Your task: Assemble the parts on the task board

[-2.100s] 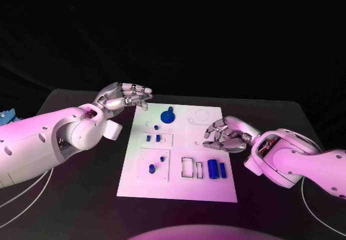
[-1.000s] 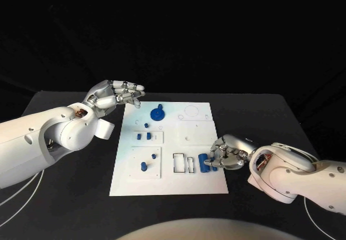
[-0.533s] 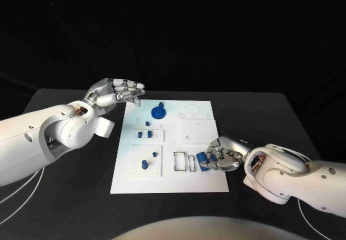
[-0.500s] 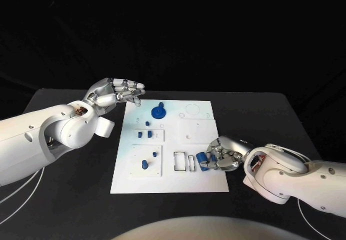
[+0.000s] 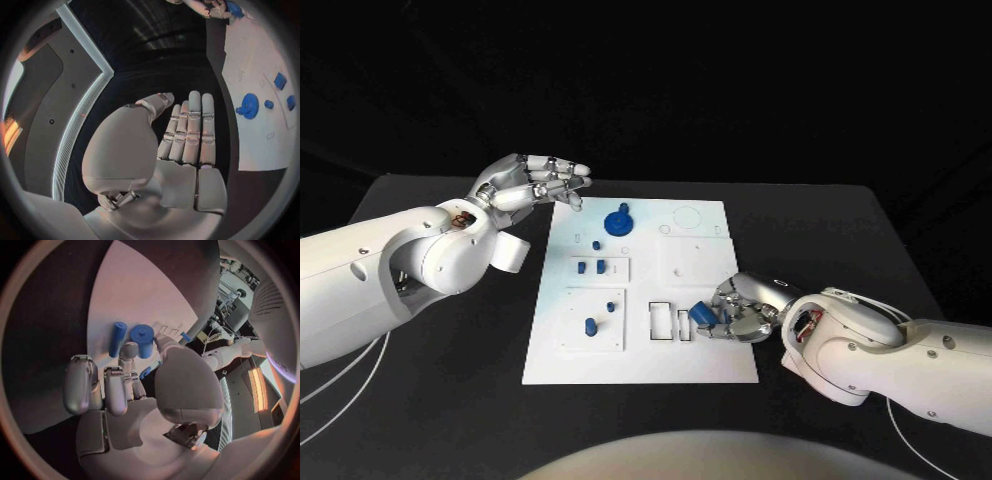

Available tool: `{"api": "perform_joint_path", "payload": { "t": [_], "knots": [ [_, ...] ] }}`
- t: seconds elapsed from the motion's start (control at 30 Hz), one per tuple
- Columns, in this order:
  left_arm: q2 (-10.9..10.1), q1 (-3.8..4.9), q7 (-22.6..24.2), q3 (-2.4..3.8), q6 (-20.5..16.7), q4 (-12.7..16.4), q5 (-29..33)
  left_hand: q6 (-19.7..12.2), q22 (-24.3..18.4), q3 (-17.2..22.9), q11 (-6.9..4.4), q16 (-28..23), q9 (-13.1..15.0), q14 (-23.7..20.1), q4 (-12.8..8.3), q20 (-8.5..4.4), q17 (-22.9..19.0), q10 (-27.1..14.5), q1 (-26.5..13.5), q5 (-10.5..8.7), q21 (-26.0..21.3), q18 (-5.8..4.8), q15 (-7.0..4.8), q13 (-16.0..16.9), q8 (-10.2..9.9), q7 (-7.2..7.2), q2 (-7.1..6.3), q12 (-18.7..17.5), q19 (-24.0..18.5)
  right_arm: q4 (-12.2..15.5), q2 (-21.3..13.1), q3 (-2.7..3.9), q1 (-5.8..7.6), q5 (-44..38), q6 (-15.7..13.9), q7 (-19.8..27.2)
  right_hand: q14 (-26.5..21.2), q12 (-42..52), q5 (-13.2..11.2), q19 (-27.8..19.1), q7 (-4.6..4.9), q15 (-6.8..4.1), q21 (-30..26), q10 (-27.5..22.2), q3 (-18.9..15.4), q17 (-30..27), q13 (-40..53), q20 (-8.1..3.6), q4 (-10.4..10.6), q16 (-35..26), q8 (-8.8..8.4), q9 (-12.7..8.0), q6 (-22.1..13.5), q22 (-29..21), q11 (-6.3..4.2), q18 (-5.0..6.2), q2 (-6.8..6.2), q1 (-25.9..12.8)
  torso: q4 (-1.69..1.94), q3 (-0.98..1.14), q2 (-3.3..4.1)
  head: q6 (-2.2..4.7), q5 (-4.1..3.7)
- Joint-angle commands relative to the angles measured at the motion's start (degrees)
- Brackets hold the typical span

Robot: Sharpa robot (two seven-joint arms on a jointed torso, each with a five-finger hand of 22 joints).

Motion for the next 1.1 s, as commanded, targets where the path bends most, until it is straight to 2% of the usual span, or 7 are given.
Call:
{"api": "perform_joint_path", "payload": {
  "t": [0.03, 0.2, 0.3, 0.47, 0.77, 1.0, 1.1],
  "knots": [
    [-0.01, 0.01, 0.15, 0.03, 1.06, 0.19, 0.36, 0.05, 0.08, -0.26, -0.1, -0.38, -0.04, -0.13, 0.12, 0.0, 0.05, -0.4, 0.05, 0.09, -0.26, 0.61, 0.37, 0.05, -0.13, 0.46, 0.41, 0.22, -0.49, -0.17, 0.47, -0.37, -0.68, -0.65, 2.29, -1.59, 3.52, 0.48, 0.43, 0.48, -0.33, -0.44, 0.4, 0.58, -0.19, 0.16, 0.44, -0.07, -0.05, 0.36, -0.06, -0.13, 0.2, 10.22, -0.09, -1.16, 0.91, 1.26, -0.01, 0.05, 0.02, 0.02, -0.03],
    [-0.05, 0.01, 0.13, 0.03, 1.2, 0.2, 0.36, 0.05, 0.09, -0.27, -0.11, -0.4, -0.05, -0.12, 0.13, 0.01, 0.09, -0.41, 0.04, 0.1, -0.26, 0.62, 0.37, 0.05, -0.13, 0.46, 0.42, 0.23, -0.49, 0.07, 0.61, -0.37, -0.8, 0.12, 0.61, -1.52, 3.57, 2.43, 0.85, 0.65, -0.56, -0.61, 0.74, 1.73, 0.25, 0.4, 2.51, -0.21, -0.13, 0.47, 0.33, 0.02, 0.79, 10.4, -0.31, -1.23, 2.16, 2.84, -0.1, 0.07, -0.01, 0.12, 0.12],
    [-0.05, 0.01, 0.1, 0.03, 1.23, 0.19, 0.36, 0.05, 0.09, -0.27, -0.11, -0.4, -0.05, -0.12, 0.13, 0.01, 0.09, -0.41, 0.04, 0.1, -0.26, 0.62, 0.37, 0.05, -0.13, 0.46, 0.42, 0.23, -0.49, 0.61, 0.4, -0.34, -0.83, 0.45, -1.35, -1.22, 3.59, 4.24, 0.35, 0.83, -0.85, -0.79, 1.12, 2.75, 0.64, 0.43, 4.35, -0.34, -0.14, 0.51, 0.68, 0.2, 1.45, 10.57, -0.55, -1.3, 2.81, 3.7, -0.14, 0.13, 0.02, 0.19, 0.24],
    [0.03, 0.01, 0.07, 0.03, 1.24, 0.11, 0.36, 0.04, 0.08, -0.29, -0.1, -0.42, -0.07, -0.13, 0.16, 0.02, 0.11, -0.43, -0.01, 0.1, -0.28, 0.62, 0.38, 0.05, -0.13, 0.46, 0.44, 0.23, -0.5, 1.91, -0.3, -0.13, -0.57, 1.31, -3.38, -1.06, 3.58, 5.03, 0.69, 0.86, -1.01, -0.92, 1.13, 3.21, 0.84, 0.33, 5.19, -0.45, -0.02, 0.49, 0.87, 0.32, 1.82, 10.61, -0.69, -1.3, 3.14, 3.94, -0.11, 0.12, -0.05, 0.29, 0.22],
    [0.45, 0.0, 0.06, 0.02, 1.44, -0.05, 0.36, 0.11, 0.08, -0.23, -0.11, -0.45, -0.06, -0.13, 0.18, 0.02, 0.14, -0.44, 0.02, 0.13, -0.28, 0.63, 0.37, 0.05, -0.09, 0.42, 0.58, 0.25, -0.5, 3.32, -0.39, 0.06, 1.96, 6.67, -3.61, -1.73, 3.51, 5.04, 1.48, 0.74, -1.11, -1.02, 0.75, 3.28, 1.07, -0.01, 5.46, -0.58, 0.2, 0.37, 0.95, 0.42, 2.09, 10.57, -0.79, -1.24, 4.17, 3.24, 0.1, 0.06, -0.02, 0.56, 0.1],
    [0.53, -0.01, 0.05, 0.02, 1.43, -0.09, 0.36, 0.11, 0.08, -0.23, -0.11, -0.45, -0.06, -0.13, 0.18, 0.02, 0.14, -0.44, 0.02, 0.13, -0.28, 0.63, 0.37, 0.05, -0.09, 0.42, 0.58, 0.25, -0.5, 3.43, 0.76, 0.08, 2.65, 8.35, -2.54, -1.6, 3.48, 5.29, 1.74, 0.73, -1.15, -1.05, 0.71, 3.44, 1.06, -0.17, 5.76, -0.61, 0.23, 0.32, 1.0, 0.46, 2.22, 10.57, -0.81, -1.23, 4.41, 2.87, -0.01, -0.02, 0.02, 0.55, 0.23],
    [0.54, -0.02, 0.04, 0.02, 1.5, -0.08, 0.36, 0.11, 0.08, -0.23, -0.11, -0.45, -0.06, -0.13, 0.18, 0.02, 0.14, -0.44, 0.02, 0.13, -0.28, 0.63, 0.37, 0.05, -0.09, 0.42, 0.58, 0.25, -0.5, 3.24, 1.47, 0.09, 2.74, 8.88, -1.57, -1.28, 3.47, 5.43, 1.82, 0.72, -1.19, -1.07, 0.67, 3.56, 0.99, -0.22, 5.94, -0.63, 0.22, 0.3, 1.05, 0.51, 2.33, 10.57, -0.85, -1.23, 4.47, 2.58, 0.03, 0.03, -0.01, 0.63, 0.34]
  ]
}}
